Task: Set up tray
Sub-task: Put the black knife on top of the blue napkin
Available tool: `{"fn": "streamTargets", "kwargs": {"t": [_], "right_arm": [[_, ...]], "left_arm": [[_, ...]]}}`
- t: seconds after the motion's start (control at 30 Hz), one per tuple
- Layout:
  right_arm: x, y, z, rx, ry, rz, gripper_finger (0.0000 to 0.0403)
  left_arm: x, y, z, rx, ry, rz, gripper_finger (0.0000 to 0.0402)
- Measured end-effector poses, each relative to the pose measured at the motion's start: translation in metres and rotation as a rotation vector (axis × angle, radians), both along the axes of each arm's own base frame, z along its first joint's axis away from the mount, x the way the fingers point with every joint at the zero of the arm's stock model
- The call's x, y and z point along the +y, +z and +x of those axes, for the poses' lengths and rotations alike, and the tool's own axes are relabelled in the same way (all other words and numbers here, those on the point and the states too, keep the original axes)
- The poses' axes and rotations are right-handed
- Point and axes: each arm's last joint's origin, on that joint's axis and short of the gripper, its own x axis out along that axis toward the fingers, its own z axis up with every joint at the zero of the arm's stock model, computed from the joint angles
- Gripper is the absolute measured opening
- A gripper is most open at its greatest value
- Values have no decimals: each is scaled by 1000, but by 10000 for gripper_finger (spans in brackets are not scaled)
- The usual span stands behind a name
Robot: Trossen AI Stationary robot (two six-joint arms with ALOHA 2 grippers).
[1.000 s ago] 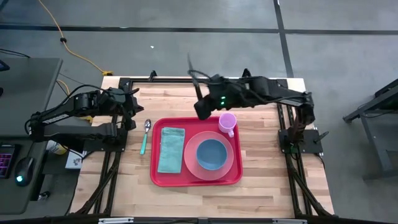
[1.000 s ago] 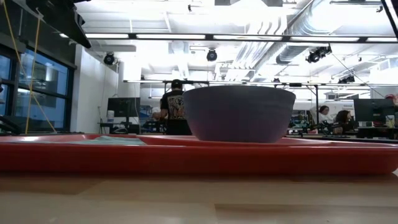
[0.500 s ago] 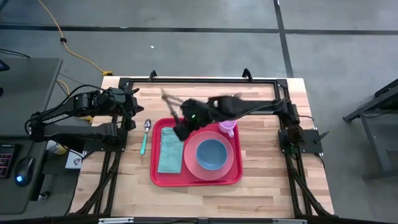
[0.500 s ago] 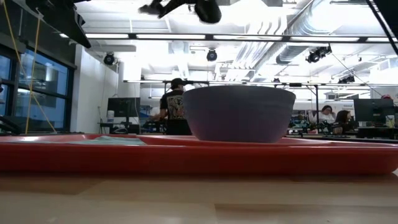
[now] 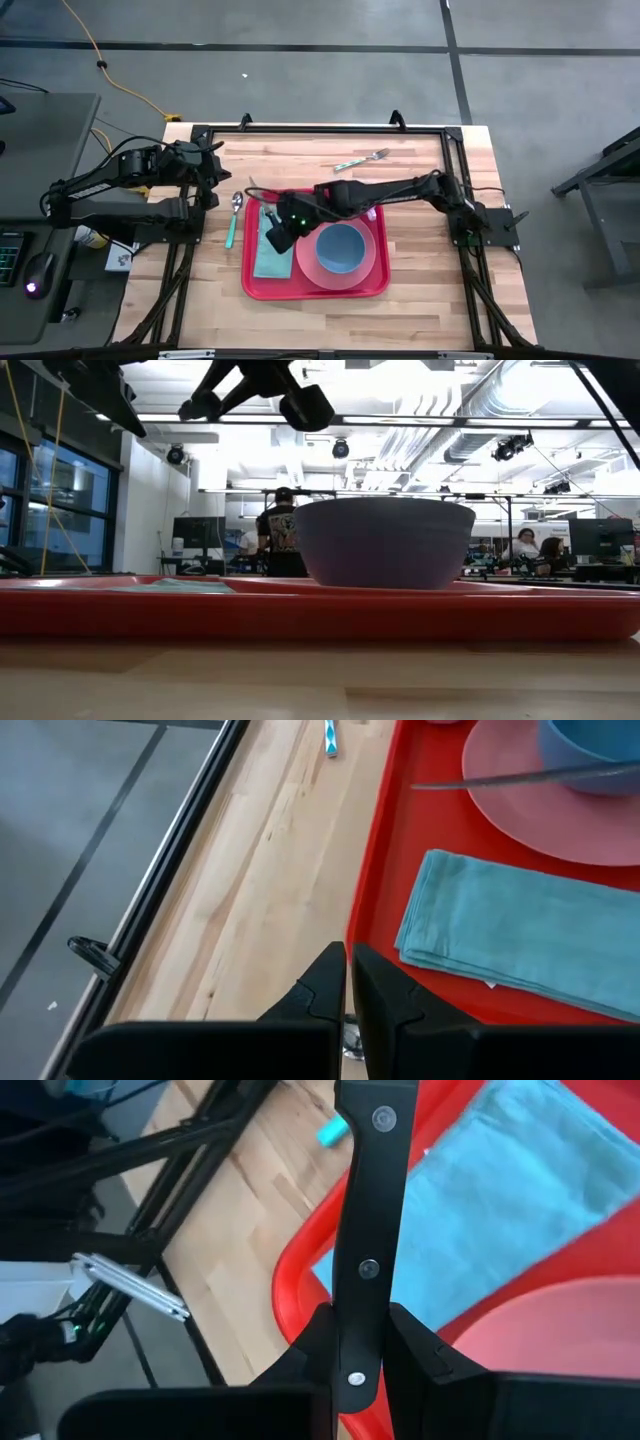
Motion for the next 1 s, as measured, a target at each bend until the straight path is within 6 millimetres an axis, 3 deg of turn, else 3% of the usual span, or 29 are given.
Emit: {"fn": "streamTargets", "kwargs": {"t": [0.33,0.47,0.7,1.0], "right_arm": [[15,-11,-8,95,-143,-119,30],[29,-22,-6,108,-192,-161,30],[52,-61,11,118,-264,-64,30],[63,-71,21,28,-426,25,30]], "left_arm": [[0,0,0,-55,99,-91,53],[1,1,1,-66,126,-73,53],[4,10,7,-170,135,-22,53],[5,14,10,-201,98,34,53]]}}
